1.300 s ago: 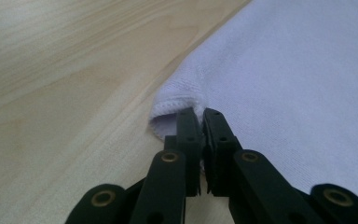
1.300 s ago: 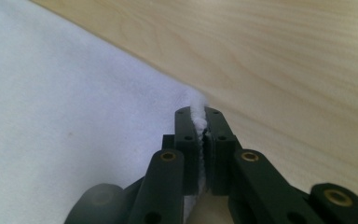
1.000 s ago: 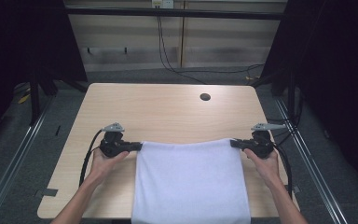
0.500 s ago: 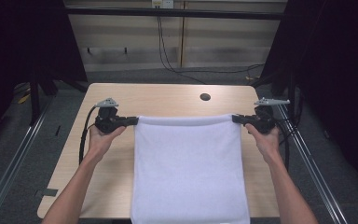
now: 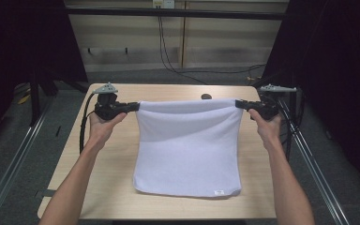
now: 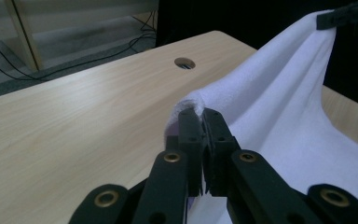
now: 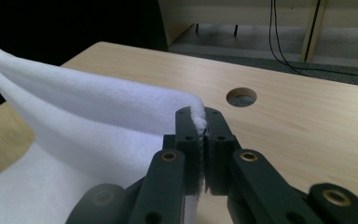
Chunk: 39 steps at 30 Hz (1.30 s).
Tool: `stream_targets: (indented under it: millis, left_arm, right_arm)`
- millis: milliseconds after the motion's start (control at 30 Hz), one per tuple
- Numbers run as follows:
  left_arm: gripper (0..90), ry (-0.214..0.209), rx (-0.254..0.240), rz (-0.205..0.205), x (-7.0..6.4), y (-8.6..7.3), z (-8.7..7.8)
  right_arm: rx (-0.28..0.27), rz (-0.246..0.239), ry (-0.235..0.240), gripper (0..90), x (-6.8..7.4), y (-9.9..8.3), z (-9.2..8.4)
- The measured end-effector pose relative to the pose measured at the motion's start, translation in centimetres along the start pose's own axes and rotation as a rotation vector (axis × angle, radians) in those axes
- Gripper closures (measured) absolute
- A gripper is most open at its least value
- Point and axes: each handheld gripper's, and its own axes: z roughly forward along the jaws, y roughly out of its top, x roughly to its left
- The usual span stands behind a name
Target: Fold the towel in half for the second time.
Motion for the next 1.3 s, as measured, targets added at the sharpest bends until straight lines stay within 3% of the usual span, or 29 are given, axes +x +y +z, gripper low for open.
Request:
stream_targets:
  millis: [67,433,533,667,733,767,800,900,1000,1033,1067,1167,1267,1300]
  left_arm:
    - [87.8,-0.019,-0.021,-0.014,-0.1,-0.3,-0.5]
    - [87.8,-0.056,-0.04,0.076,-3.0,-1.8,-3.9]
    - [87.8,-0.079,-0.054,0.075,-3.8,-2.9,-4.7]
    - [87.7,-0.111,-0.033,0.08,-5.2,-5.3,-5.1]
    - [87.7,-0.127,-0.005,0.079,-6.0,-6.9,-5.4]
    - [87.7,-0.127,-0.005,0.079,-6.0,-6.9,-5.4]
    - [87.7,-0.136,0.002,0.076,-6.3,-7.5,-5.6]
    - [87.5,-0.161,0.043,0.07,-7.2,-9.6,-6.0]
    - [87.5,-0.178,0.103,0.068,-7.9,-12.0,-5.9]
    - [87.2,-0.204,0.157,0.062,-8.4,-13.2,-5.8]
    - [86.8,-0.204,0.157,0.062,-8.4,-13.2,-5.8]
    - [85.2,-0.225,0.258,0.083,-9.3,-15.1,-5.9]
    - [85.0,-0.227,0.284,0.088,-9.5,-15.8,-5.9]
    - [83.9,-0.226,0.29,0.093,-9.7,-15.9,-5.9]
  right_arm:
    - [0.003,-0.013,0.006,86.4,0.3,-0.2,-0.5]
    - [-0.007,-0.097,0.076,86.3,3.9,-2.4,-4.8]
    - [-0.015,-0.104,0.099,86.3,5.2,-4.1,-6.3]
    - [0.015,-0.086,0.14,86.3,6.5,-7.0,-7.6]
    - [0.057,-0.09,0.149,86.1,7.1,-9.2,-8.0]
    - [0.057,-0.09,0.149,86.1,7.1,-9.2,-8.0]
    - [0.069,-0.076,0.166,86.1,7.4,-10.8,-8.3]
    - [0.109,-0.084,0.159,85.7,7.7,-12.1,-8.6]
    - [0.179,-0.082,0.157,84.4,8.2,-14.0,-8.7]
    - [0.229,-0.089,0.156,82.3,8.6,-15.2,-8.6]
    - [0.229,-0.089,0.156,82.3,8.6,-15.2,-8.6]
    - [0.304,-0.105,0.159,75.3,9.4,-16.8,-8.9]
    - [0.341,-0.103,0.165,73.0,9.7,-17.3,-9.3]
    - [0.362,-0.091,0.183,68.3,9.9,-17.9,-9.6]
